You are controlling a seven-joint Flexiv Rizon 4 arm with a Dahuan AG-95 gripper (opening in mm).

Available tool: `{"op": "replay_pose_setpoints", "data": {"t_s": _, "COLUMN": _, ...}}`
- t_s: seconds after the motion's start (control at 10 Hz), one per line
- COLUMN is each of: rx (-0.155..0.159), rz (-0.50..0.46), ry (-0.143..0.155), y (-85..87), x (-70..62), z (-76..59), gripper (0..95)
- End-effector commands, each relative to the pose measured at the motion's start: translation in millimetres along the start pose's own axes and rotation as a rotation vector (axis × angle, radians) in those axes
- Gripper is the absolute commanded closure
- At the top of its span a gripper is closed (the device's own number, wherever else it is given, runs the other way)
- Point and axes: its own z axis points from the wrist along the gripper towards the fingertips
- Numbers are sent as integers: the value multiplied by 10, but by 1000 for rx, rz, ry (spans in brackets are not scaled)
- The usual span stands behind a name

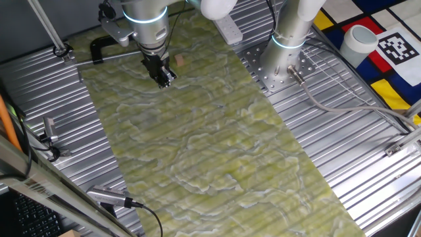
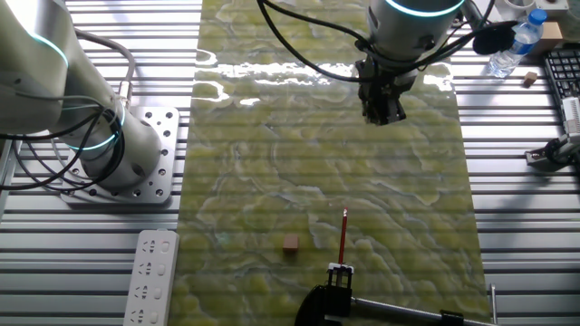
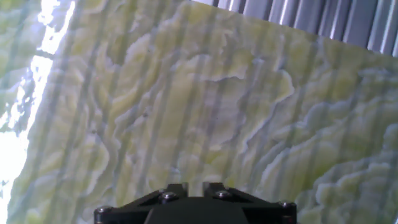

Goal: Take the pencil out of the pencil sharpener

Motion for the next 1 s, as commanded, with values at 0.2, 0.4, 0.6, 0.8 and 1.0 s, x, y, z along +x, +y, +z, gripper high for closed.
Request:
{"op": "replay_pose_setpoints", "data": {"t_s": 0.2, "rx": -2, "rz": -42, "ry": 8, "y": 2, "x": 4, "z": 0, "gripper": 950}}
{"op": "replay_pose_setpoints", "data": {"t_s": 0.4, "rx": -2, "rz": -145, "ry": 6, "y": 1, "x": 3, "z": 1, "gripper": 950}}
{"op": "replay_pose_setpoints", "data": {"t_s": 0.6, "rx": 8, "rz": -222, "ry": 6, "y": -6, "x": -6, "z": 8, "gripper": 950}}
{"op": "replay_pose_setpoints", "data": {"t_s": 0.8, "rx": 21, "rz": -344, "ry": 14, "y": -46, "x": -23, "z": 50, "gripper": 950}}
{"op": "replay_pose_setpoints", "data": {"t_s": 1.0, "rx": 21, "rz": -471, "ry": 14, "y": -244, "x": -24, "z": 99, "gripper": 950}}
